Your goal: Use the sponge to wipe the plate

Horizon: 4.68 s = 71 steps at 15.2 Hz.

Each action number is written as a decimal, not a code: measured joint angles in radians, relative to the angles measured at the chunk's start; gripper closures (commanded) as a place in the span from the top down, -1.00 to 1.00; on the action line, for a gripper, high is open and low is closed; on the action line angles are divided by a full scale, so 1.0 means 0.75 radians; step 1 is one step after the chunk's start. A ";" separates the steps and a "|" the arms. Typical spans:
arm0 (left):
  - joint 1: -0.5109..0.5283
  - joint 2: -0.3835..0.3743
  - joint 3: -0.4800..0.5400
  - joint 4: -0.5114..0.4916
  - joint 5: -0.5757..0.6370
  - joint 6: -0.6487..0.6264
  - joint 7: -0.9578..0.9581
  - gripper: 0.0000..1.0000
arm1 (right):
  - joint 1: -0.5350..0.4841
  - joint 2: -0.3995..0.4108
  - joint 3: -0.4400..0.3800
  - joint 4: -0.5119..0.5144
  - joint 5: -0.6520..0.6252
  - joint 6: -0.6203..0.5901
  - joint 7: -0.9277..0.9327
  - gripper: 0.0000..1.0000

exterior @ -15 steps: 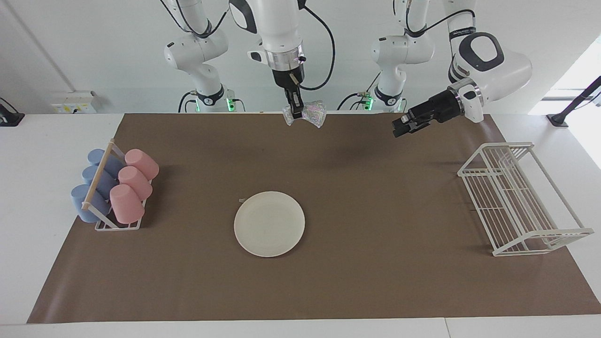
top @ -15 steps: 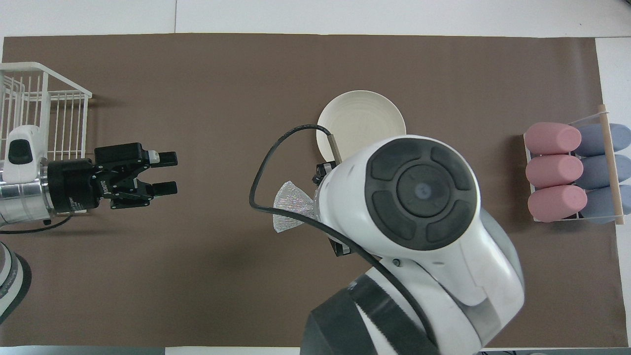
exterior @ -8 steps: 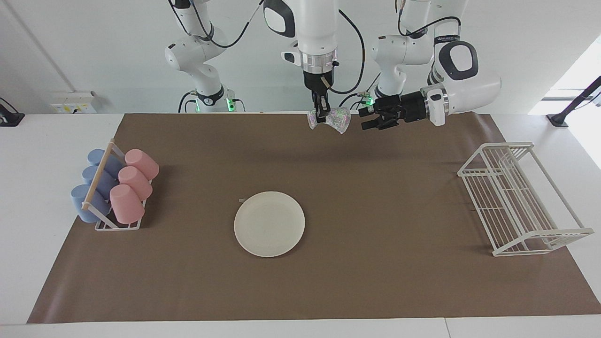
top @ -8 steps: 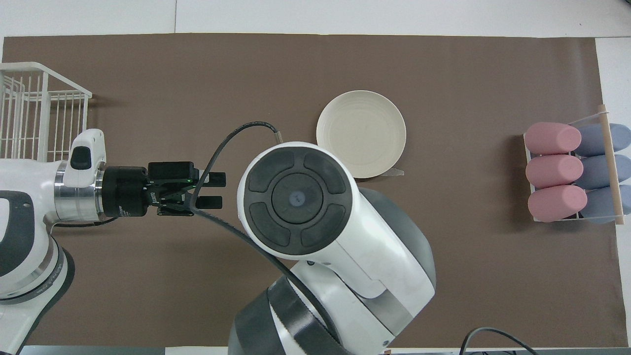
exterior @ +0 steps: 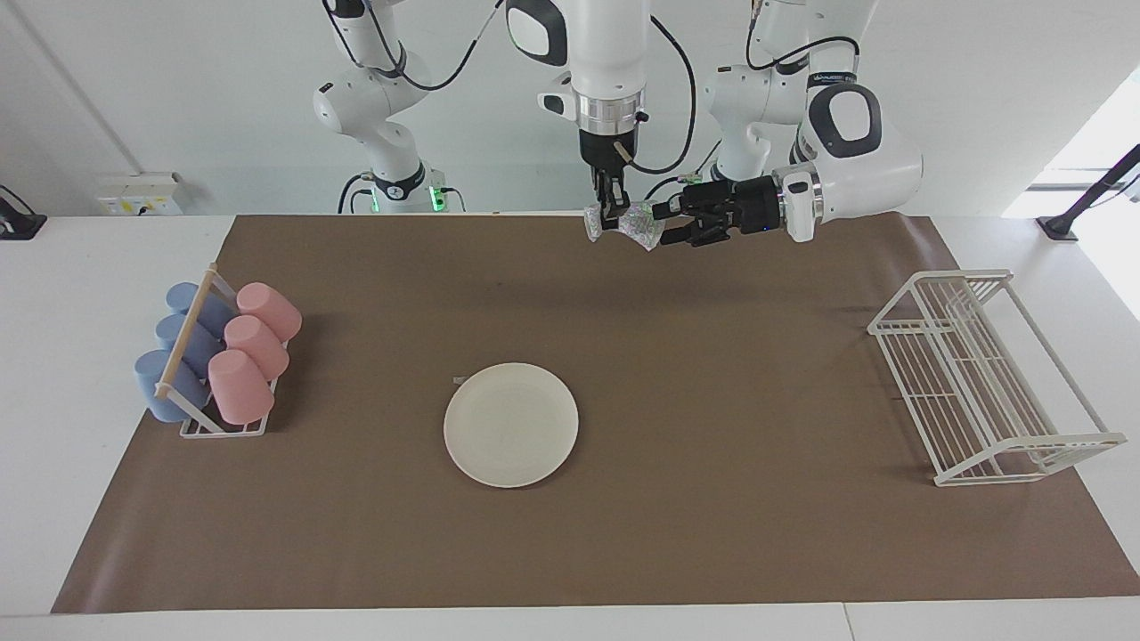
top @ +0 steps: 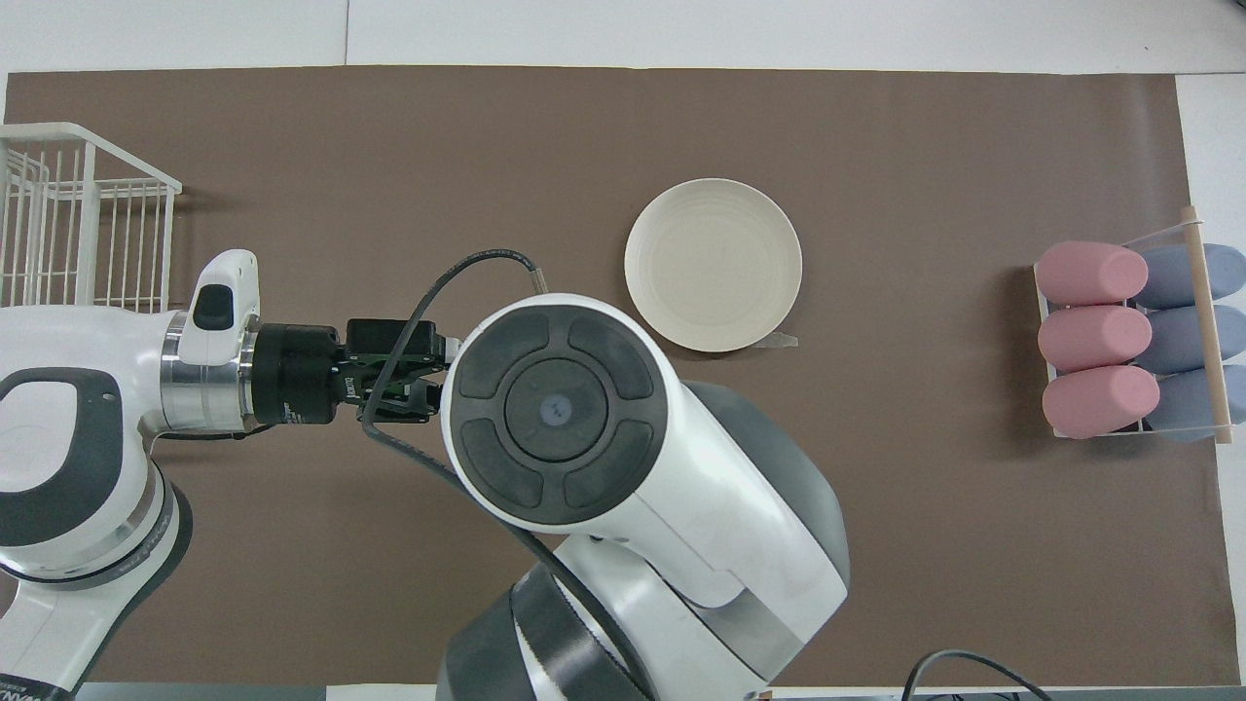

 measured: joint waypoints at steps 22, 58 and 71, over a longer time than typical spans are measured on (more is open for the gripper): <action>0.072 0.004 0.030 0.012 0.181 -0.117 -0.059 -1.00 | -0.177 -0.124 -0.026 -0.028 -0.003 -0.102 -0.498 1.00; 0.029 0.458 0.005 0.685 3.133 -0.359 -0.750 -1.00 | -0.761 -0.332 -0.135 -0.183 -0.004 -0.369 -2.827 1.00; -0.054 0.470 -0.003 0.289 3.355 -0.231 -1.332 -1.00 | -0.900 -0.333 -0.101 -0.212 -0.004 -0.364 -2.967 1.00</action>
